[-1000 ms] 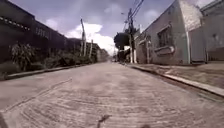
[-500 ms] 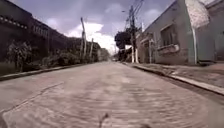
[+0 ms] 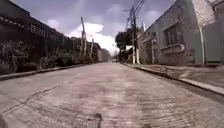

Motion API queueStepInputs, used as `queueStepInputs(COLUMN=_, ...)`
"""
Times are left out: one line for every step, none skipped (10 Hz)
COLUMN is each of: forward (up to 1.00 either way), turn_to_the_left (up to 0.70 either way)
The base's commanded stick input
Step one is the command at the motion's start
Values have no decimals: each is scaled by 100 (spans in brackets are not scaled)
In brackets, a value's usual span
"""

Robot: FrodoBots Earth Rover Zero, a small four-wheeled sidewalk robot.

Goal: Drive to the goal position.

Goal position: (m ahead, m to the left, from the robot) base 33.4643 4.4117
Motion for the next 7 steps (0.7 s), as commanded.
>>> queueStepInputs(forward=85, turn_to_the_left=1)
queueStepInputs(forward=85, turn_to_the_left=1)
queueStepInputs(forward=85, turn_to_the_left=1)
queueStepInputs(forward=85, turn_to_the_left=1)
queueStepInputs(forward=85, turn_to_the_left=1)
queueStepInputs(forward=85, turn_to_the_left=1)
queueStepInputs(forward=85, turn_to_the_left=1)
